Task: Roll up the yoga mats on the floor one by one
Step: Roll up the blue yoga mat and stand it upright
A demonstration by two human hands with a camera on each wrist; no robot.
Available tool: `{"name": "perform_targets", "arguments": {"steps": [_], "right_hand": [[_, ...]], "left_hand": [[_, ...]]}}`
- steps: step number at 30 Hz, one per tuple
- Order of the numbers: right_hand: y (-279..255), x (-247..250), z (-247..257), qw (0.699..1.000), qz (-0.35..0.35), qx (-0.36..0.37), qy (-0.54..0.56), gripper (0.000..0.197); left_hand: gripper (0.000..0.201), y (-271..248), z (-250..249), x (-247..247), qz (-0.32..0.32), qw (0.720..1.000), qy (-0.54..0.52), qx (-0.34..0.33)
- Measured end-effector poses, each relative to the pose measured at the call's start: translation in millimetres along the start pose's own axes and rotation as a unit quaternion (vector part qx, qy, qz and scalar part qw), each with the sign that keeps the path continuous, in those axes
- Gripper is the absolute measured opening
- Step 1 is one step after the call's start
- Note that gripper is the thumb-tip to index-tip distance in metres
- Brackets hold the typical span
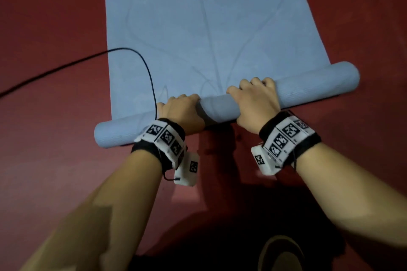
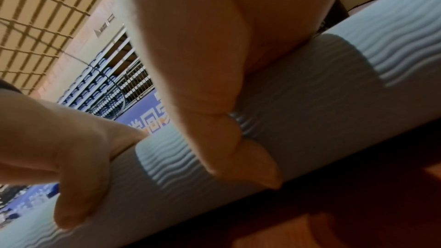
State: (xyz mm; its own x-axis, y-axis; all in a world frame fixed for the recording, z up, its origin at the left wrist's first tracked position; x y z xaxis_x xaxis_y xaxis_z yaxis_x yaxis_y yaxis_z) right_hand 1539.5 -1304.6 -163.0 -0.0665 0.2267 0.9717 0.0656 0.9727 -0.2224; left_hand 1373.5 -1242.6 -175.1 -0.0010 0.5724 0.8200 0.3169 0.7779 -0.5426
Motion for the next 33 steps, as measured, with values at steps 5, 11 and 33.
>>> {"name": "perform_targets", "arguments": {"steps": [5, 11, 33], "right_hand": [[-23.2, -6.9, 6.2, 0.998, 0.065, 0.016, 0.006, 0.051], [-11.6, -0.4, 4.8, 0.986, 0.162, 0.039, 0.027, 0.055], [1.8, -3.9, 4.7, 0.999, 0.035, 0.040, 0.001, 0.066]], "left_hand": [[0.054, -24.3, 1.4, -14.3, 0.042, 0.999, 0.002, -0.011], [0.060, -32.2, -0.1, -14.0, 0.008, 1.000, -0.001, -0.016], [0.051, -1.5, -9.7, 4.0, 0.023, 0.999, 0.005, -0.022]]}}
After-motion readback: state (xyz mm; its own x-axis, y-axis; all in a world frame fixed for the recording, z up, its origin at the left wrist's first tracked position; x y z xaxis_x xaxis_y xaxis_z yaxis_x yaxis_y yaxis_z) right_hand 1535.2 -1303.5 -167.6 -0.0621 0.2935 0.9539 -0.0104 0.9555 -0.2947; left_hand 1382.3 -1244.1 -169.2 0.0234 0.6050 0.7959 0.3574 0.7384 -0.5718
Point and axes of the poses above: each hand's wrist, its own y-axis towards the middle knuckle, its own x-axis out of the back of the hand, z = x × y, the point moved 5 cm from there along y, towards the middle knuckle, and after that the axes turned 5 degrees about -y, right-handed, at the moved point
